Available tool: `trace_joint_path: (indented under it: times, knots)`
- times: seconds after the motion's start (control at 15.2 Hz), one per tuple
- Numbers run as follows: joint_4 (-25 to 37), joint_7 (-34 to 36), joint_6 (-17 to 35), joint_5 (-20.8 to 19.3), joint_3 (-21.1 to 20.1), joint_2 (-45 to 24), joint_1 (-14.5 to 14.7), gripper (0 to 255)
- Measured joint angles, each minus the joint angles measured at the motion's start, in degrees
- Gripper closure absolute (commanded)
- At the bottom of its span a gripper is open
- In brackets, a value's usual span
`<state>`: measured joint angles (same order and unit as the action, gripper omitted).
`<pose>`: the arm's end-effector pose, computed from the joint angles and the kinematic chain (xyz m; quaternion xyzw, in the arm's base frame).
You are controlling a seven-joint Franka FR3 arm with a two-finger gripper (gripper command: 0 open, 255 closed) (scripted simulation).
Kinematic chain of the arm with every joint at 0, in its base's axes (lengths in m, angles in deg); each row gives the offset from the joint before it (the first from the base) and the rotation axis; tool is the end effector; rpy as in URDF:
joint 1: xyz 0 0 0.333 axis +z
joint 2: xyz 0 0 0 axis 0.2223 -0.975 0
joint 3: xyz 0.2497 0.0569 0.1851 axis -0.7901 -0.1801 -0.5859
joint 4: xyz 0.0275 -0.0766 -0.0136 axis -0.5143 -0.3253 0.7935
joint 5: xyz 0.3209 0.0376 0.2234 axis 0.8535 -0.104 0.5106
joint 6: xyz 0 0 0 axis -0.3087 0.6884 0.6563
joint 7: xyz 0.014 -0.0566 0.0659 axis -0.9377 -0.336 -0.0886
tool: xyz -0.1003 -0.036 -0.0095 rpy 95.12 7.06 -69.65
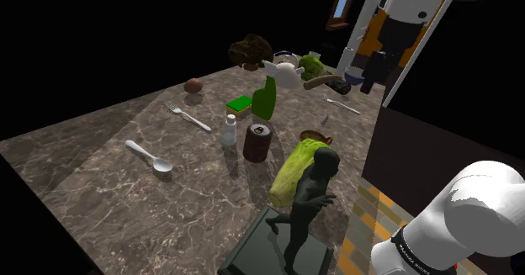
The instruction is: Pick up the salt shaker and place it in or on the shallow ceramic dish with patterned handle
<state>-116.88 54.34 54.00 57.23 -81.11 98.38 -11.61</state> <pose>0.3103 0.0160 0.5933 0.9969 0.0415 0.0000 0.0665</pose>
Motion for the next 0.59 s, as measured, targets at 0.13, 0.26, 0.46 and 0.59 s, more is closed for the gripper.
trace_joint_path:
  times: [0.13,0.26,0.46,0.59]
  knots:
    - [-0.1,0.5,0.6,0.4,-0.3,-0.6,0.1,0]
    - [-0.3,2.3,2.8,1.5,-1.2,-2.6,0.3,0]
    - [-0.6,5.2,7.1,3.2,-2.7,-6.6,0.6,0]
    - [0.7,7.5,9.9,4.4,-4.0,-10.7,0.8,0]
